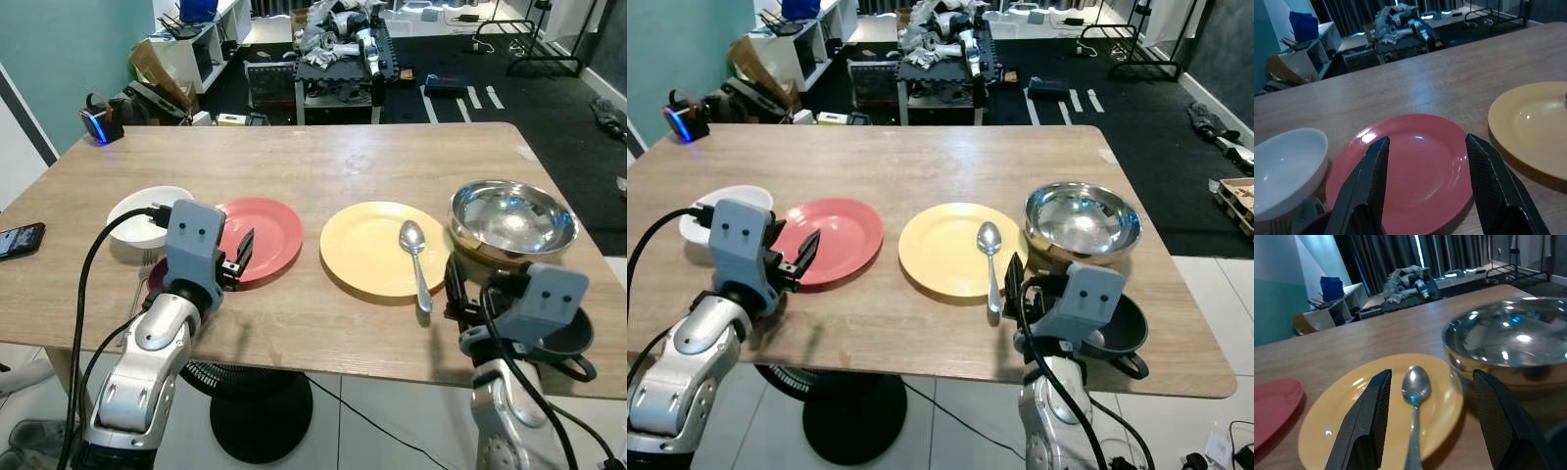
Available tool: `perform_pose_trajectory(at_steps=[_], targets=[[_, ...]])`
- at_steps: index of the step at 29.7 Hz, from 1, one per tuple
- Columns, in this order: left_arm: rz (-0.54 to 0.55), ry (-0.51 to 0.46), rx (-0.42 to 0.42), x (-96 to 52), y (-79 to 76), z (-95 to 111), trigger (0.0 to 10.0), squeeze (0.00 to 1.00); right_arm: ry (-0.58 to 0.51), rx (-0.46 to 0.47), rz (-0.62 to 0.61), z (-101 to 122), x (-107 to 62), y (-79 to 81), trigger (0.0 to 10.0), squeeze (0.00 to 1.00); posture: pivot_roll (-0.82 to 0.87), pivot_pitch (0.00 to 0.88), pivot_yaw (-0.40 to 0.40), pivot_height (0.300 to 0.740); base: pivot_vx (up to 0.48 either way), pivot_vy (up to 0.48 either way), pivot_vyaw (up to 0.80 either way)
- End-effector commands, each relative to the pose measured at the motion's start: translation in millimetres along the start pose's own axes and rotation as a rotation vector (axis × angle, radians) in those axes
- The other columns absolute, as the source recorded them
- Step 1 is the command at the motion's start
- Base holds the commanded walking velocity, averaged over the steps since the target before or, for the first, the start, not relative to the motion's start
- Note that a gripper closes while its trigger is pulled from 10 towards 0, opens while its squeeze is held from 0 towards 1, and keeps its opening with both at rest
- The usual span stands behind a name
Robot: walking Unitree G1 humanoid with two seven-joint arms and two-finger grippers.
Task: Setting the table
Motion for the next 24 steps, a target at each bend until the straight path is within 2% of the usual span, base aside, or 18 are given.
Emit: perform_pose_trajectory(at_steps=[1,6,18,24], targets=[[0.016,0.019,0.017,-2.0,1.0,-7.6,10.0,0.0,0.001,-0.003,0.003,-2.4,0.1,-0.4,10.0,0.0,-0.1,0.0,0.136,0.74,0.0,0.0,0.0],[0.03,-0.009,0.038,0.2,-0.7,-8.1,10.0,0.0,-0.015,-0.007,0.012,-4.0,4.1,0.4,10.0,0.0,-0.09,0.0,0.131,0.74,0.0,0.0,0.0],[0.026,-0.02,0.014,1.6,-6.8,-9.0,10.0,0.0,-0.016,-0.012,0.001,-7.3,5.1,-2.8,10.0,0.0,-0.1,0.0,0.136,0.74,0.0,0.0,0.0],[0.023,-0.021,0.012,1.4,-7.5,-9.8,10.0,0.0,-0.017,-0.012,-0.003,-8.6,4.8,-3.5,10.0,0.0,-0.1,0.0,0.138,0.74,-0.383,0.0,0.0]])
Point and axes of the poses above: a point about 5 cm out from each wrist's last joint towards the gripper, its own x axis pointing out of the wrist towards the gripper, its own z axis along the axis of the wrist's last joint, y = z × x, the point moved 2 cm from there along x, pointing out of the wrist towards the gripper, and after that the axes turned 5 degrees about x, right-handed, at the moved point
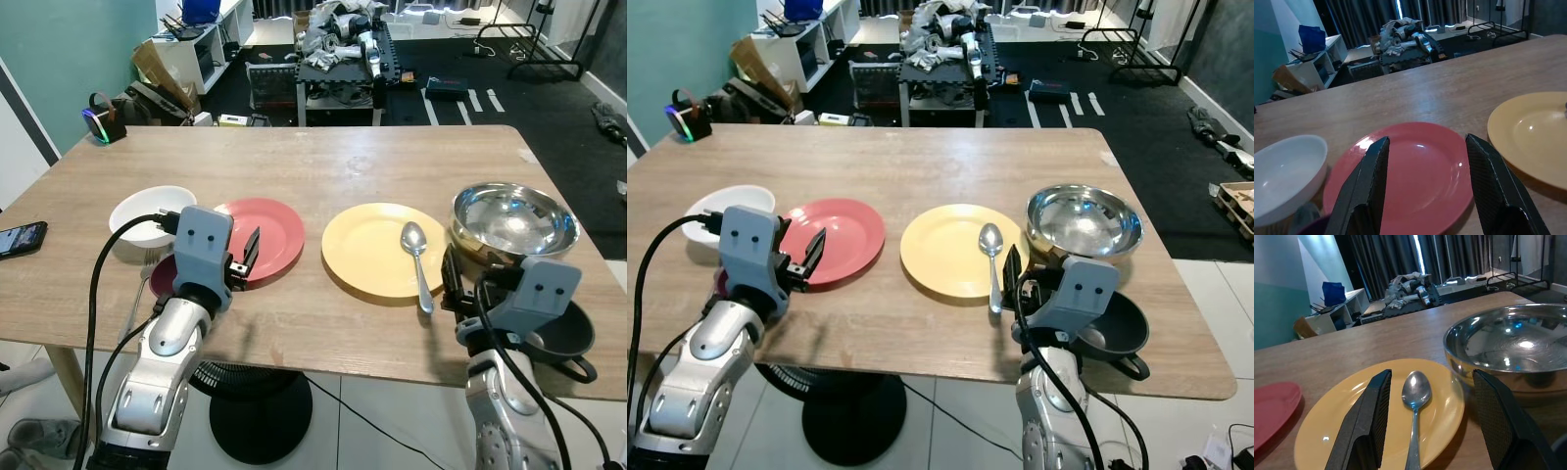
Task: Setting the table
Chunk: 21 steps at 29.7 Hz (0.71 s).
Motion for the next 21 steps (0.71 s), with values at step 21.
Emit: perform_pose_trajectory(at_steps=[21], targets=[[0.009,0.023,0.006,-1.9,1.4,-7.4,10.0,0.0,0.027,0.028,0.05,-4.2,-1.3,8.5,10.0,0.0,-0.1,0.0,0.14,0.74,-0.416,0.0,0.0]])
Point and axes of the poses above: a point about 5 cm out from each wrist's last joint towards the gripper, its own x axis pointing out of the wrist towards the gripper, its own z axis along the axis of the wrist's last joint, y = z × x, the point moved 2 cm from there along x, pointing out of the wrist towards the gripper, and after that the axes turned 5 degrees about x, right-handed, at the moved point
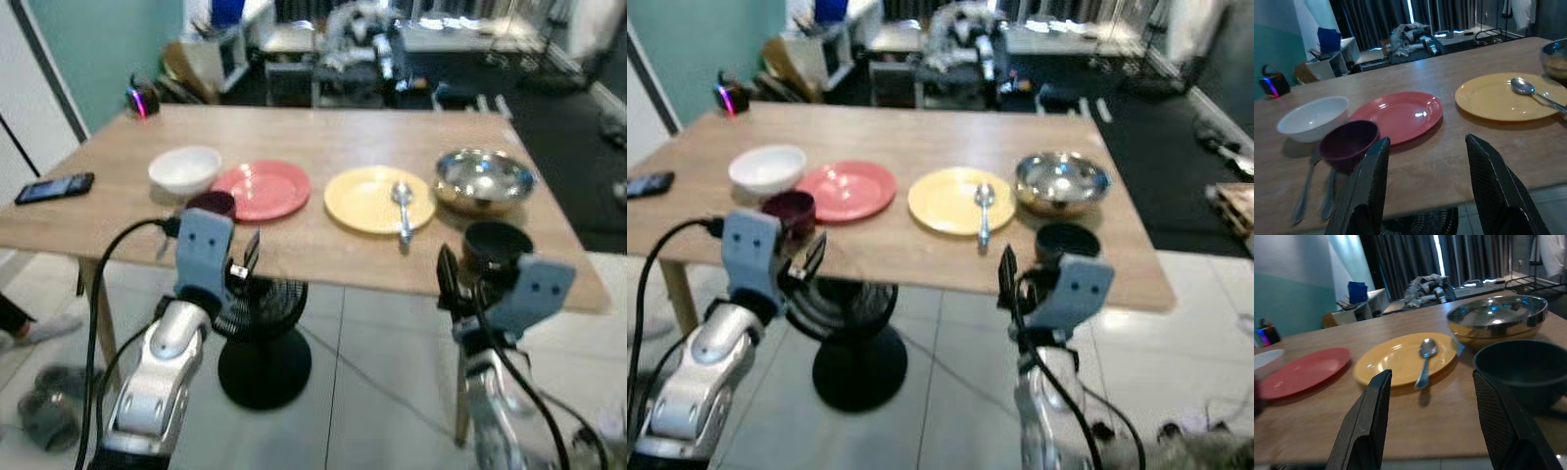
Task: Setting the table
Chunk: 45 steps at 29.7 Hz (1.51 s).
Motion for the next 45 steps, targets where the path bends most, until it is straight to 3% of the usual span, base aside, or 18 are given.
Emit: perform_pose_trajectory(at_steps=[1,17,34,40,43,45], targets=[[0.008,0.023,0.009,-1.7,1.6,-6.1,10.0,0.0,0.016,0.01,0.009,-2.9,-0.5,1.8,10.0,0.0,-0.1,0.0,0.14,0.74,-0.386,0.0,0.0],[0.001,0.011,-0.002,1.3,0.3,-3.7,10.0,0.0,0.041,-0.006,0.039,-6.3,0.5,5.9,10.0,0.0,-0.1,0.0,0.144,0.74,0.0,0.0,0.0],[-0.015,0.028,0.021,-0.1,-0.7,-9.0,10.0,0.0,0.062,0.001,0.111,-12.0,-0.4,15.9,10.0,0.0,-0.09,0.0,0.144,0.74,0.0,0.0,0.69],[-0.073,0.133,0.097,-14.5,-7.7,-45.1,10.0,0.0,0.151,-0.038,0.136,-36.9,-9.9,13.1,10.0,0.0,-0.09,0.0,0.137,0.74,0.0,0.0,0.72],[-0.114,0.274,0.125,-33.1,-13.7,-85.6,10.0,0.0,0.293,-0.077,0.152,-73.6,-27.5,5.5,10.0,0.0,-0.08,0.0,0.13,0.74,0.0,0.0,0.72],[-0.121,0.305,0.133,-37.7,-14.6,-94.3,10.0,0.0,0.325,-0.082,0.16,-81.1,-32.0,4.2,10.0,0.0,-0.08,0.0,0.13,0.74,0.0,0.0,0.72]])
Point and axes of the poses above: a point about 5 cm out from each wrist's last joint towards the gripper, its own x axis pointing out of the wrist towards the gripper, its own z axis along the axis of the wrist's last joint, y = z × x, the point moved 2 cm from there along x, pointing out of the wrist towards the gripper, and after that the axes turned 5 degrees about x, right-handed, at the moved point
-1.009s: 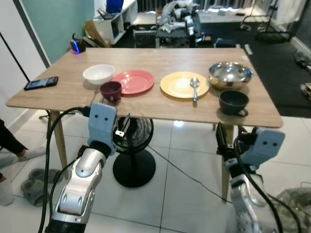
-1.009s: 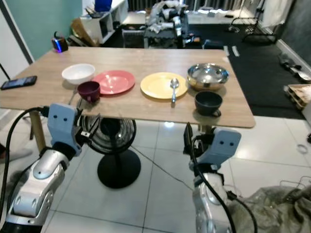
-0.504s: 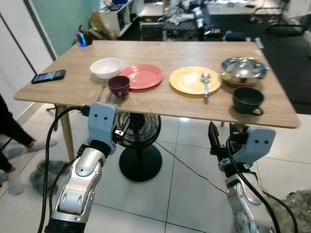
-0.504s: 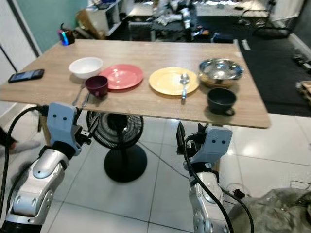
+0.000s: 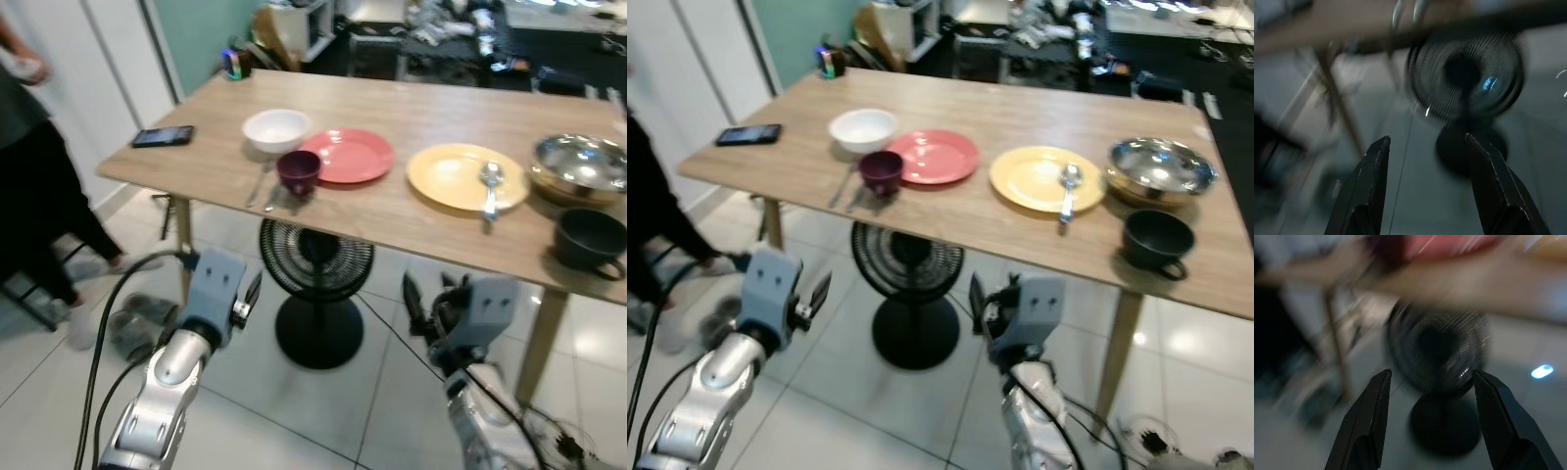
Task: Setting the table
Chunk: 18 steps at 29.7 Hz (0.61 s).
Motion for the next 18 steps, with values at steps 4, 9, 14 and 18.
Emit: perform_pose_trajectory(at_steps=[4,9,14,18], targets=[[-0.075,0.224,0.006,-17.5,-15.7,-61.3,10.0,0.0,0.186,-0.031,0.064,-48.5,-16.6,1.9,10.0,0.0,-0.07,0.0,0.123,0.74,0.0,0.0,0.72],[-0.161,0.342,-0.012,-33.8,-31.5,-93.5,10.0,0.0,0.307,-0.054,0.064,-79.1,-29.8,-0.5,10.0,0.0,-0.07,0.0,0.12,0.74,0.0,0.0,0.72],[-0.198,0.452,-0.069,-46.0,-36.3,-121.4,10.0,0.0,0.452,-0.133,0.001,-111.7,-45.5,-14.2,10.0,0.0,-0.07,0.0,0.109,0.74,0.0,0.0,0.73],[-0.339,0.509,-0.029,-59.0,-53.2,-137.5,10.0,0.0,0.565,-0.022,-0.154,-133.8,-61.5,-33.3,10.0,0.0,-0.06,0.0,0.105,0.74,0.0,0.0,0.72]])
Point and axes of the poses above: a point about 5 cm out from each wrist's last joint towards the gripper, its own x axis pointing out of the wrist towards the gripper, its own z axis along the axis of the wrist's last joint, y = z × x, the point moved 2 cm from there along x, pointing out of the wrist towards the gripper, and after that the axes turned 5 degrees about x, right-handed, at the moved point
